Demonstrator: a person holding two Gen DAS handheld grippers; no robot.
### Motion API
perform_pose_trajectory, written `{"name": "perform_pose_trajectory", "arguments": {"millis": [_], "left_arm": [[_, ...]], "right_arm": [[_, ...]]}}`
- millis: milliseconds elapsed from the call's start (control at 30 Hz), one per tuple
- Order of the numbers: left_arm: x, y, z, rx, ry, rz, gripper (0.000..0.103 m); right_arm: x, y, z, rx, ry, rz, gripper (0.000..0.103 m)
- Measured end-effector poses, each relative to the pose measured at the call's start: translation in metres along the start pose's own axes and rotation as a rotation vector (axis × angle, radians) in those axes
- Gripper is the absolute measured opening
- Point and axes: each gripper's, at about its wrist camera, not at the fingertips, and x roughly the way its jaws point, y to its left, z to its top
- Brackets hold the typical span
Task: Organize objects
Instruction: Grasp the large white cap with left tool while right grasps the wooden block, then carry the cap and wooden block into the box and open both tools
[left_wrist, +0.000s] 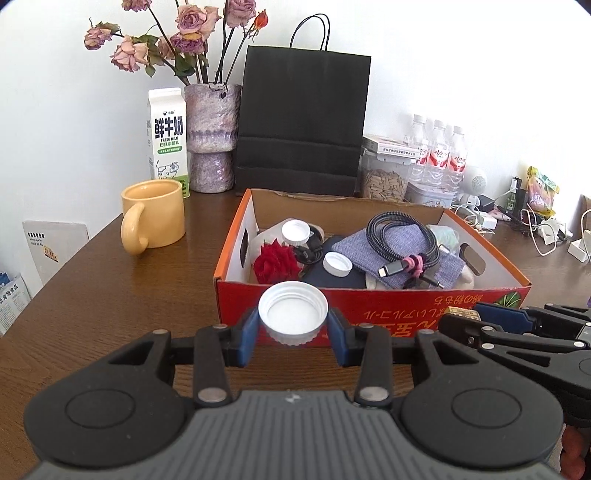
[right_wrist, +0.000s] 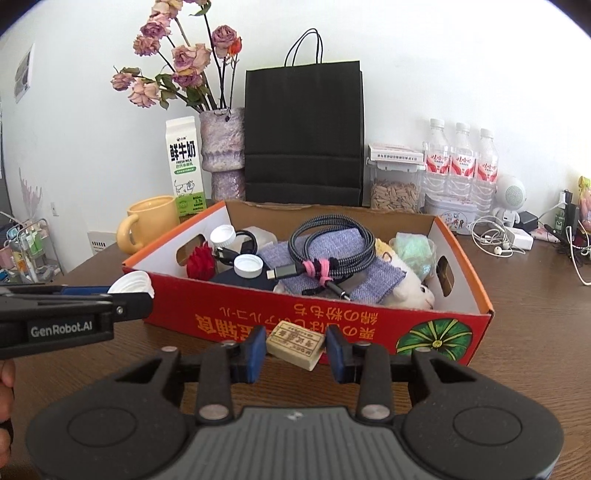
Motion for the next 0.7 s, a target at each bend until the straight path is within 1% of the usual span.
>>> {"name": "perform_pose_trajectory", "arguments": {"millis": [167, 333, 533, 700], "left_arm": [[0.002, -0.007, 0.014, 0.004, -0.02, 0.01, 0.041], [0.011, -0.011, 0.029, 0.005, -0.037, 0.023, 0.041], [0.033, -0.016, 0.044, 0.008, -0.045, 0.033, 0.041], [0.058, -0.022, 0.057, 0.013, -0.043, 0.037, 0.041]], "right_arm": [[-0.008, -0.004, 0.013, -0.008, -0.048, 0.012, 0.034], [-0.005, -0.01, 0.026, -0.011, -0.084, 0.022, 0.034], [0.01, -0.019, 0.041, -0.022, -0.109, 0.037, 0.034], [0.029, -0.027, 0.053, -0.031, -0.13, 0.042, 0.034]]}}
